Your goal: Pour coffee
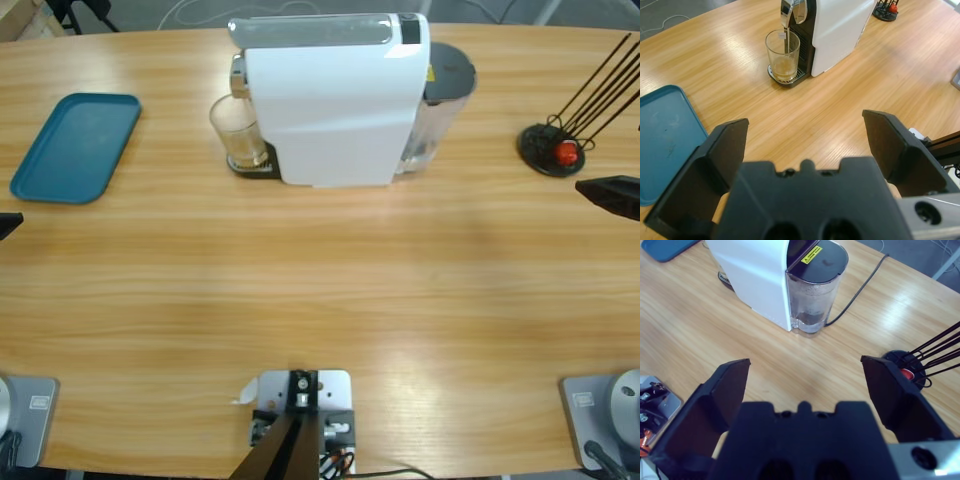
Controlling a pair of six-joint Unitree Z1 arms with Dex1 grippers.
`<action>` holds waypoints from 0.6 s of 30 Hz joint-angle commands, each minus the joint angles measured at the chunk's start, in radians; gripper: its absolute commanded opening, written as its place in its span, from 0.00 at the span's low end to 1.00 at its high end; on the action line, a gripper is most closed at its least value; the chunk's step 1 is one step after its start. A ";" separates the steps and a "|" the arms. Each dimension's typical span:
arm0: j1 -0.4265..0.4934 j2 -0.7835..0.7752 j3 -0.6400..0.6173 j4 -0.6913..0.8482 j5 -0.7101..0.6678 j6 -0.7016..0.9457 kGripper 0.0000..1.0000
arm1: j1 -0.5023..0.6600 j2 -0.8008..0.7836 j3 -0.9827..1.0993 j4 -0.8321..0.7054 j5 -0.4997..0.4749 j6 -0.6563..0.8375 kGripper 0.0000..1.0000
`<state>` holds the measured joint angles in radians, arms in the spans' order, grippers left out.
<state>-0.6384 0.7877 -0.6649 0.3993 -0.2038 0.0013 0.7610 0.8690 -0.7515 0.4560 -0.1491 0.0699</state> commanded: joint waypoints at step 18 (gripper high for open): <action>-0.009 0.050 0.027 -0.016 -0.043 -0.011 1.00 | 0.001 0.000 0.049 -0.010 0.043 -0.017 1.00</action>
<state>-0.6384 0.8180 -0.6649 0.3919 -0.2218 0.0013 0.7609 0.8612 -0.7498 0.4559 -0.1173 0.0627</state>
